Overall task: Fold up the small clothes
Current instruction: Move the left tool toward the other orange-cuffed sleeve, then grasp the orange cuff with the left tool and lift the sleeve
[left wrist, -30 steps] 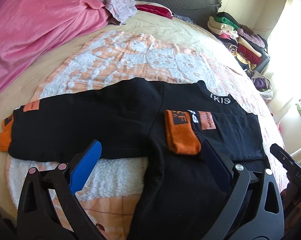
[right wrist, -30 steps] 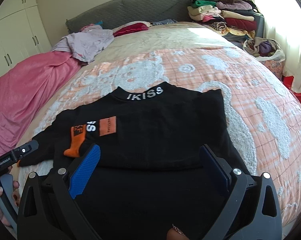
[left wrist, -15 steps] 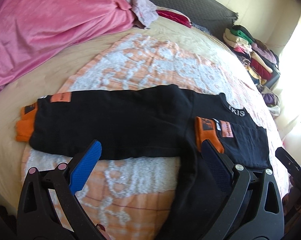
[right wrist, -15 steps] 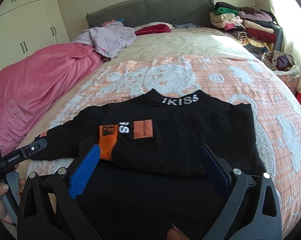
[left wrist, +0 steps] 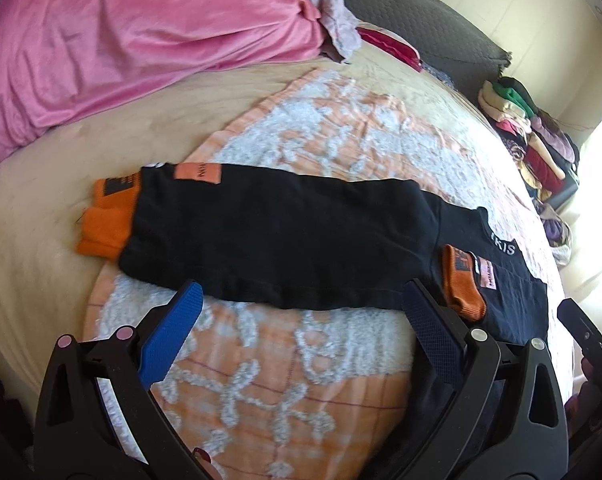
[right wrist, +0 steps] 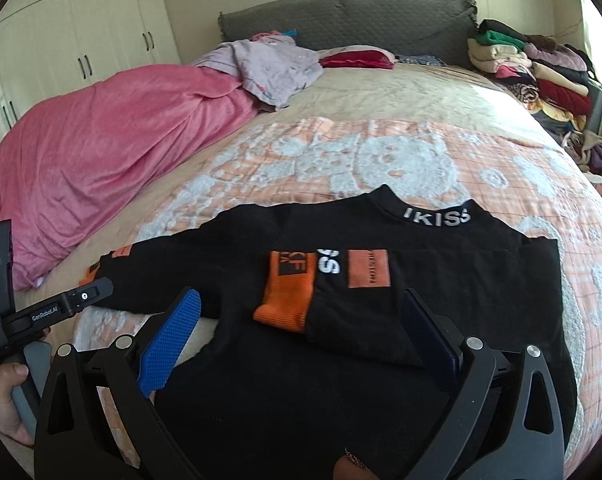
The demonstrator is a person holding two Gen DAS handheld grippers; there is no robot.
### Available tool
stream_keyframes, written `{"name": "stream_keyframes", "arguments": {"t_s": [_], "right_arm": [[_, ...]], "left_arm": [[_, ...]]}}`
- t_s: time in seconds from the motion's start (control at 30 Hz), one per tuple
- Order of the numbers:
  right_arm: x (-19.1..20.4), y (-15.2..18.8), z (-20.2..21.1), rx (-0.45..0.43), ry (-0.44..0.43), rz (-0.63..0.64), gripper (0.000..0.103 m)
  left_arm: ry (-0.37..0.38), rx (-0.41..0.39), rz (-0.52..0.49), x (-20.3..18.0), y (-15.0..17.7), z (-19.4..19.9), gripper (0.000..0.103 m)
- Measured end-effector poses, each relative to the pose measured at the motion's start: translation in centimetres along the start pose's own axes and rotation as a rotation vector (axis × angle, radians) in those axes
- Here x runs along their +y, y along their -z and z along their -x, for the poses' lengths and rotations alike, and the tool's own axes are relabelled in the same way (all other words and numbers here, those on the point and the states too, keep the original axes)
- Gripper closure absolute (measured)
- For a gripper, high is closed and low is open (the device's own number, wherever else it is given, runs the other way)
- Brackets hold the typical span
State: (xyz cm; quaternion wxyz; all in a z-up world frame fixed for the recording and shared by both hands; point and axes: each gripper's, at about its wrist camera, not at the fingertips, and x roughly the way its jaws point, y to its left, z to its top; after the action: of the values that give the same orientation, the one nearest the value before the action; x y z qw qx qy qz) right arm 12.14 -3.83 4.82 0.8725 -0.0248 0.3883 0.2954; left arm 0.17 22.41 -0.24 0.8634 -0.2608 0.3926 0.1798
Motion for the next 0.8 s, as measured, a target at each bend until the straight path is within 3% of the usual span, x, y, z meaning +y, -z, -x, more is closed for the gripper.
{"name": "stream_keyframes", "arguments": {"t_s": [0.23, 0.57, 0.8], "right_arm": [[2.9, 0.2, -1.0, 0.023, -0.039, 0.067, 0.005], [5.4, 1.5, -1.9, 0.055, -0.079, 0.103, 0.005], [5.5, 2.1, -2.3, 0.073, -0.079, 0.094, 0.005]], "left_arm": [[-0.004, 0.012, 0.064, 2.7, 0.3, 0.0, 0.01], [0.107, 0.058, 0.248, 7.6, 2.3, -0.4, 0.01], [0.116, 0.001, 0.338, 9.3, 1.5, -1.4, 0.026]]}}
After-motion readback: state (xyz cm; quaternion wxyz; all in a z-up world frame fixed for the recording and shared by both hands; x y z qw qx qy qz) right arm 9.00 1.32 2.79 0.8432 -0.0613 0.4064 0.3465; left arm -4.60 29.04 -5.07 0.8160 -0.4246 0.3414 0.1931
